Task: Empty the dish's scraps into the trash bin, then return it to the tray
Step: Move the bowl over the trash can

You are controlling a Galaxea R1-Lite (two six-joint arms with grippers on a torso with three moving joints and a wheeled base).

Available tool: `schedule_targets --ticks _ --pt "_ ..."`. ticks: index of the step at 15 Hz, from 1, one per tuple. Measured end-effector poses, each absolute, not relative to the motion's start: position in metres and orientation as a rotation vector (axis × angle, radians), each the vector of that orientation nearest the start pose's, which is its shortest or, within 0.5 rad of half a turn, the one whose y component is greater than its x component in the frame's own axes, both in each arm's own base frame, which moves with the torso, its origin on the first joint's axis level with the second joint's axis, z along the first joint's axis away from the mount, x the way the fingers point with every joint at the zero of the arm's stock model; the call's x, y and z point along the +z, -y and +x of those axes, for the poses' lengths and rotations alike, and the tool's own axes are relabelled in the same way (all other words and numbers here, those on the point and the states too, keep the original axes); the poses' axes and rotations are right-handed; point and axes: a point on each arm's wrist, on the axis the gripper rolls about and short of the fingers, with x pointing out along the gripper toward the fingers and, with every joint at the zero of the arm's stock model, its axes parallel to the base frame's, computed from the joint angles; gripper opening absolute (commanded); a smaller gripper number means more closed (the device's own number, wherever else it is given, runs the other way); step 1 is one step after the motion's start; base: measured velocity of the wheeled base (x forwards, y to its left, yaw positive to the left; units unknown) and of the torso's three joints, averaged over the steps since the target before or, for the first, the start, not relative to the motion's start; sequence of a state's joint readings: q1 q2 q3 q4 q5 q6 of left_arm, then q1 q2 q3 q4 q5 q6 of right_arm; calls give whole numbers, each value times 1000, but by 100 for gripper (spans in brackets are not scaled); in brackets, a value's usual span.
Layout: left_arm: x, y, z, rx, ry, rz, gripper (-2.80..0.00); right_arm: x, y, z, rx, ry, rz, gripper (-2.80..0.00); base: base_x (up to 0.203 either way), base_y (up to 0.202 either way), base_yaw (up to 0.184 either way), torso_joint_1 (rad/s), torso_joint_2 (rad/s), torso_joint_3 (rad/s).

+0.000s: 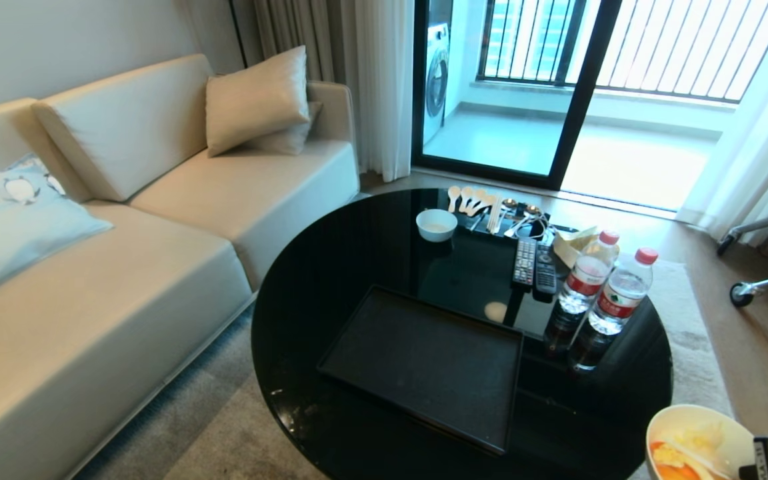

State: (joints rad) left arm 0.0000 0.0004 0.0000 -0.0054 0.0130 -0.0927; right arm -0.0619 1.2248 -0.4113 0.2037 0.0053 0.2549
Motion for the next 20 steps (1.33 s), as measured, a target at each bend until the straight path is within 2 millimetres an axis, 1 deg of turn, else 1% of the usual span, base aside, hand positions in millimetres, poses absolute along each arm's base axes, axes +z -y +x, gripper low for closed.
schedule_targets --ticks 12,20 --pt "76 0 -23 13 6 -92 -280 121 7 121 -156 -993 278 -280 -5 0 0 1 0 0" --pt "76 0 -23 13 6 -92 -280 121 6 112 -137 -980 249 -280 -183 0 0 3 3 3"
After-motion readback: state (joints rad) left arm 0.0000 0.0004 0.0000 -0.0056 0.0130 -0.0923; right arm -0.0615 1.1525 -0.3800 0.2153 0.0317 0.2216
